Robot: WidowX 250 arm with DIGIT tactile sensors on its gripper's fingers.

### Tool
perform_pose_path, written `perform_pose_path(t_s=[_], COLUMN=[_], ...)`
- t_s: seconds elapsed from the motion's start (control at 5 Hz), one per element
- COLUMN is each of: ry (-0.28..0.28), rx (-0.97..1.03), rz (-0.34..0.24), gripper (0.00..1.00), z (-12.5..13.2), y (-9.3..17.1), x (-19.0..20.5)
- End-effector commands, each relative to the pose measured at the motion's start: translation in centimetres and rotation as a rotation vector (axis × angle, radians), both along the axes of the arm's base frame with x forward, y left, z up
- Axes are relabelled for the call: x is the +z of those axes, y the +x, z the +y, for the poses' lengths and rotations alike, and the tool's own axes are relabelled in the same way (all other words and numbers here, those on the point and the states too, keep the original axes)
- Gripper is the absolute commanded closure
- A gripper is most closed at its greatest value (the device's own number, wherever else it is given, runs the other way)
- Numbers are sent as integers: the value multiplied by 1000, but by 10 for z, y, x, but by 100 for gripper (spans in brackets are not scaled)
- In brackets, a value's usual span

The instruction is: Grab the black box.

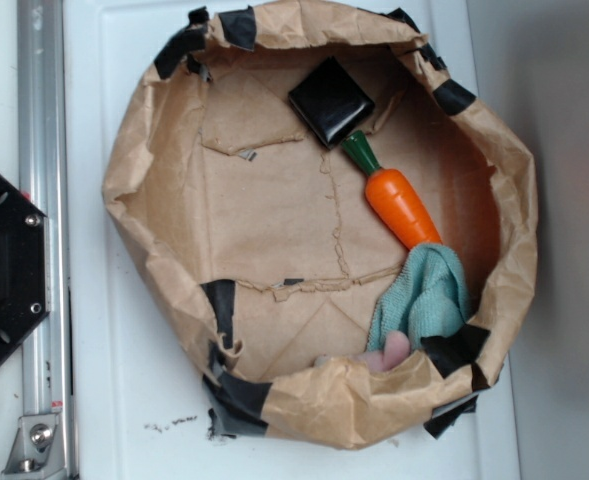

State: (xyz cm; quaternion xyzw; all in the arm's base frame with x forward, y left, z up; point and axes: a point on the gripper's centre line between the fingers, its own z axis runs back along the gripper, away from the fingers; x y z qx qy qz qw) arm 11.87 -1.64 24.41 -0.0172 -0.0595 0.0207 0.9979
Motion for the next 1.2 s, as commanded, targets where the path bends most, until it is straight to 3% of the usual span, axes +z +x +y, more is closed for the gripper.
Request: perform_pose_path(t_s=[0.0, 0.4, 0.6, 0.8, 1.0], ry=[0, -40, 66, -47, -73], rx=[0, 79, 157, 260, 463], rz=[0, -12, 106, 42, -62], gripper=[0, 0, 0, 0, 0], z=[0, 15, 20, 8, 0], y=[0, 52, 77, 111, 136], x=[0, -11, -30, -58, -75])
